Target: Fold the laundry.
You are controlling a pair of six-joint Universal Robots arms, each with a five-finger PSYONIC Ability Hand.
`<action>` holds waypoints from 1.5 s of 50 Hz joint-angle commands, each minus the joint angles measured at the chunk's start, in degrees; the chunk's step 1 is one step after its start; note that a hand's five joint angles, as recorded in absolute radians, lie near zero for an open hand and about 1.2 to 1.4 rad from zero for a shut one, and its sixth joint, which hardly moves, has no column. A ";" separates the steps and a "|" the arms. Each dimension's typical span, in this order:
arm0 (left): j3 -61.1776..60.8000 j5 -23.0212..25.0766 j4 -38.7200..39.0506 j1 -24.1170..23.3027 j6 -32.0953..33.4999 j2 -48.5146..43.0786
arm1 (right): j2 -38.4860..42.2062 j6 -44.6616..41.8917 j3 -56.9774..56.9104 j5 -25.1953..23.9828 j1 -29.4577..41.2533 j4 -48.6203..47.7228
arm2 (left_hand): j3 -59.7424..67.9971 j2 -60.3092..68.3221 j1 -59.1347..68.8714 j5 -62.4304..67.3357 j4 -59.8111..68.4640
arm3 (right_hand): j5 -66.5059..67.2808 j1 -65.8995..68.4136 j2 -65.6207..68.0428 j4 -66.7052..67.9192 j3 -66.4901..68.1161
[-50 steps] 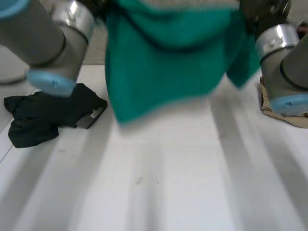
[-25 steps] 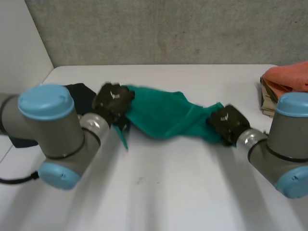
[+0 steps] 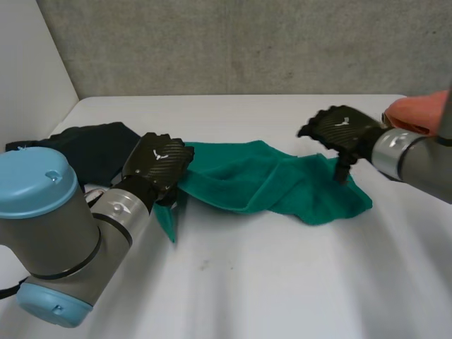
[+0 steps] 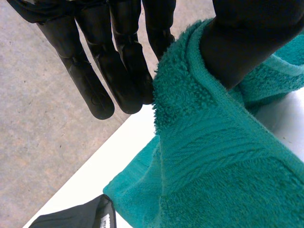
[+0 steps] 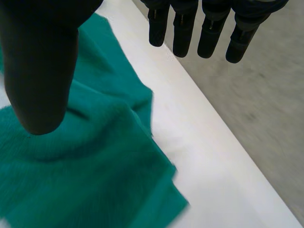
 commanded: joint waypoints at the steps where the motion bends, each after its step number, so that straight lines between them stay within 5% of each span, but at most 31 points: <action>1: 0.40 0.00 0.03 -0.09 -0.10 0.22 | 13.83 0.01 -11.65 -6.07 2.24 0.40 | 11.57 11.36 15.07 12.81 11.14 | 7.62 3.91 4.25 6.16 6.35; 8: 1.01 0.00 0.03 0.00 -0.19 0.13 | 24.29 -0.52 -20.09 -5.37 4.08 1.55 | 11.57 11.36 15.07 12.81 11.14 | 19.03 15.32 15.67 17.57 17.77; 12: 1.01 -0.09 0.03 0.26 -0.10 0.22 | 25.27 -0.69 -22.64 -2.39 4.26 1.55 | 11.57 11.36 15.07 12.81 11.14 | 63.98 60.27 60.62 62.52 62.72; 13: 1.01 -0.09 0.03 0.35 -0.02 0.31 | 24.83 -0.69 -22.64 -1.69 4.26 1.46 | 11.57 11.36 15.07 12.81 11.14 | 65.25 61.54 61.89 63.80 63.99; 17: 1.10 -0.18 -0.06 0.53 0.16 1.10 | 17.47 -0.87 -20.02 1.30 4.26 1.11 | 11.57 11.36 15.07 12.81 11.14 | 65.27 61.56 61.90 63.81 64.01; 27: 3.90 -0.27 -1.29 1.67 0.16 10.13 | -16.02 -0.25 -2.00 4.64 0.40 2.51 | 11.57 11.36 15.07 12.81 11.14 | 65.27 61.56 61.90 63.81 64.01; 33: 9.18 -0.18 -9.45 1.49 -0.01 15.07 | -28.06 -1.92 1.61 9.91 -3.90 12.86 | 11.57 11.36 15.07 12.81 11.14 | 65.27 61.56 61.90 63.81 64.01; 43: 14.11 -0.09 -22.21 1.32 0.25 6.48 | -29.05 -10.45 9.08 11.50 -0.32 19.39 | 11.57 11.36 15.07 12.81 11.14 | 65.27 61.56 61.90 63.81 64.01; 47: 15.95 -0.27 -22.74 1.05 0.42 -1.35 | -20.02 -10.36 9.53 15.10 3.99 17.73 | 11.57 11.36 15.07 12.81 11.14 | 65.27 61.56 61.90 63.81 64.01; 59: 45.54 -0.18 -20.81 1.76 9.20 -21.04 | 0.56 -6.68 -9.07 26.53 7.60 -9.21 | 11.57 11.36 15.07 12.81 11.14 | 65.27 61.56 61.90 63.81 64.01; 67: 66.22 -0.18 -6.76 2.98 10.62 -21.14 | -4.86 -1.58 -11.14 27.41 7.43 -41.38 | 11.57 11.36 15.07 12.81 11.14 | 65.27 61.56 61.90 63.81 64.01; 75: 58.00 -0.18 -4.72 3.95 3.78 -14.38 | -10.77 -1.48 -2.26 26.62 7.60 -45.39 | 11.57 11.36 15.07 12.81 11.14 | 65.27 61.56 61.90 63.81 64.01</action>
